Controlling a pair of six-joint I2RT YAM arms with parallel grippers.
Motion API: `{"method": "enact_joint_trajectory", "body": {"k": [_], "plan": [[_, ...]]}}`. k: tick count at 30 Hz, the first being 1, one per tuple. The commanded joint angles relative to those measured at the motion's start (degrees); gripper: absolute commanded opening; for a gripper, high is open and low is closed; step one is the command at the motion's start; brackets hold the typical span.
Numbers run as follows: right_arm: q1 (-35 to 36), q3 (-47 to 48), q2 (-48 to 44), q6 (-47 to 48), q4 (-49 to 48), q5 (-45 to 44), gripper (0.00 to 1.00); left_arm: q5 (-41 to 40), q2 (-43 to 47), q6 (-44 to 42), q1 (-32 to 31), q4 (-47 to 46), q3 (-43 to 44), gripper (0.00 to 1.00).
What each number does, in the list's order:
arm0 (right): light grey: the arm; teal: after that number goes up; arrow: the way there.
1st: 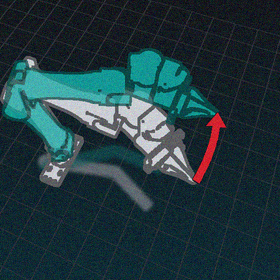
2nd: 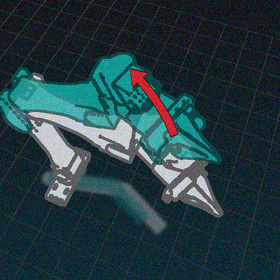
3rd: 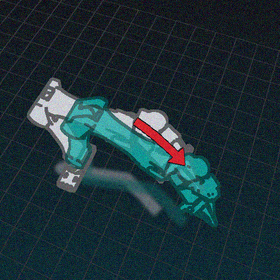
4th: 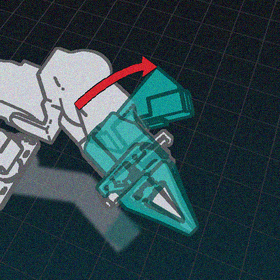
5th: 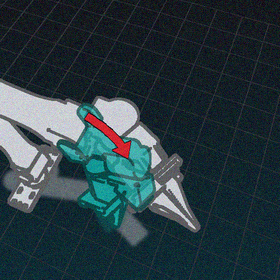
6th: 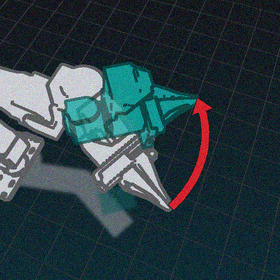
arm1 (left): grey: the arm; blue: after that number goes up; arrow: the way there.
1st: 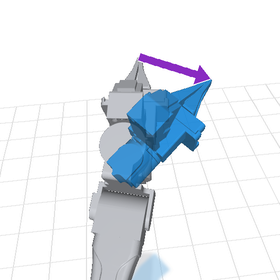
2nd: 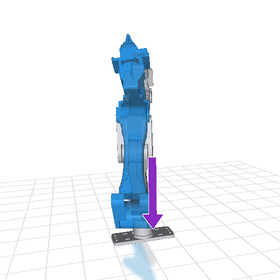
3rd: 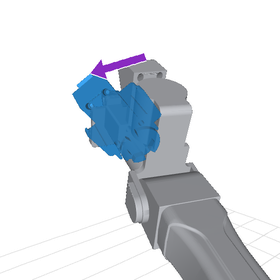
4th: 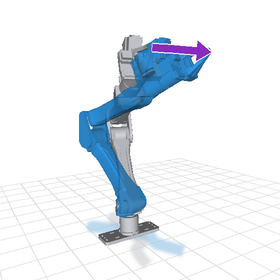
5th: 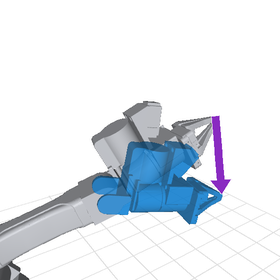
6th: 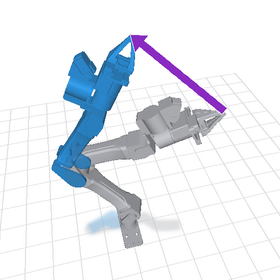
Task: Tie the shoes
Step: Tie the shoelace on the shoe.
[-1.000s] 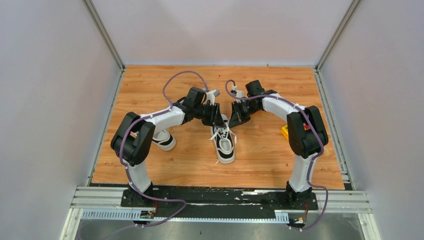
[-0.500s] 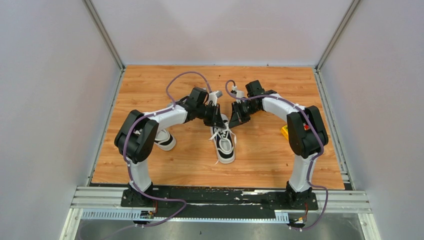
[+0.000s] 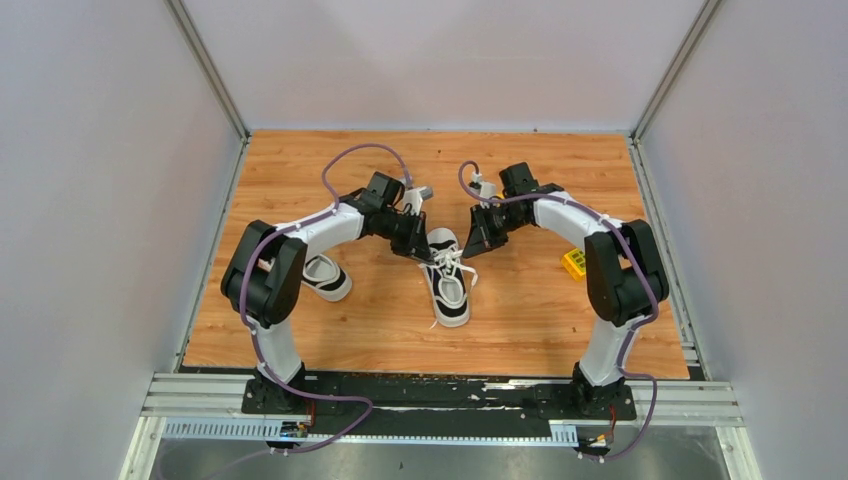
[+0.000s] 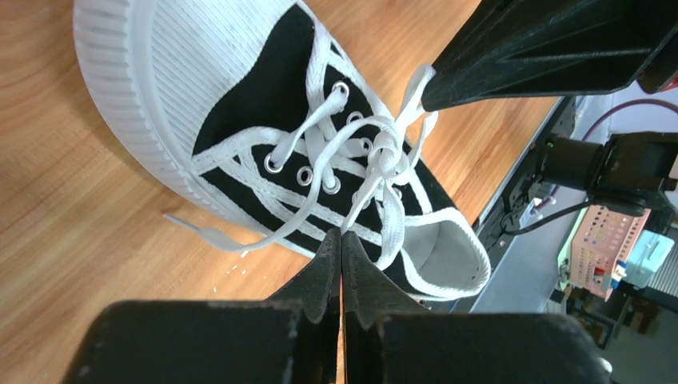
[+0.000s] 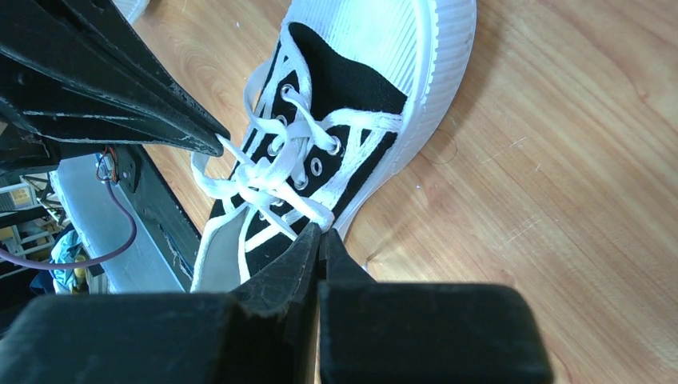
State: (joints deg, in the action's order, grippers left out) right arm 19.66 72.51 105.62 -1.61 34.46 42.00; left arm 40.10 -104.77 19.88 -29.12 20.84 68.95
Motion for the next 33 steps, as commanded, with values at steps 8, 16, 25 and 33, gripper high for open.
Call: {"method": "enact_joint_trajectory", "body": {"k": [8, 16, 25, 33], "plan": [[-1.66, -3.89, -6.14, 2.12, -0.11, -1.21, 0.00, -1.84, 3.74, -8.01, 1.37, 6.25, -2.42, 0.00], [-2.82, -4.91, -6.63, 3.29, -0.03, -2.05, 0.00, -8.33, 6.40, -12.47, 4.32, 8.14, -5.46, 0.00], [-5.44, -4.10, -4.55, 4.23, 0.53, -2.59, 0.00, -16.46, 5.37, -19.43, 5.12, 12.70, -3.72, 0.00], [-6.76, -5.18, -3.89, 4.50, 1.14, -4.52, 0.00, -19.94, 5.08, -22.13, 5.13, 12.83, -5.03, 0.00]]}}
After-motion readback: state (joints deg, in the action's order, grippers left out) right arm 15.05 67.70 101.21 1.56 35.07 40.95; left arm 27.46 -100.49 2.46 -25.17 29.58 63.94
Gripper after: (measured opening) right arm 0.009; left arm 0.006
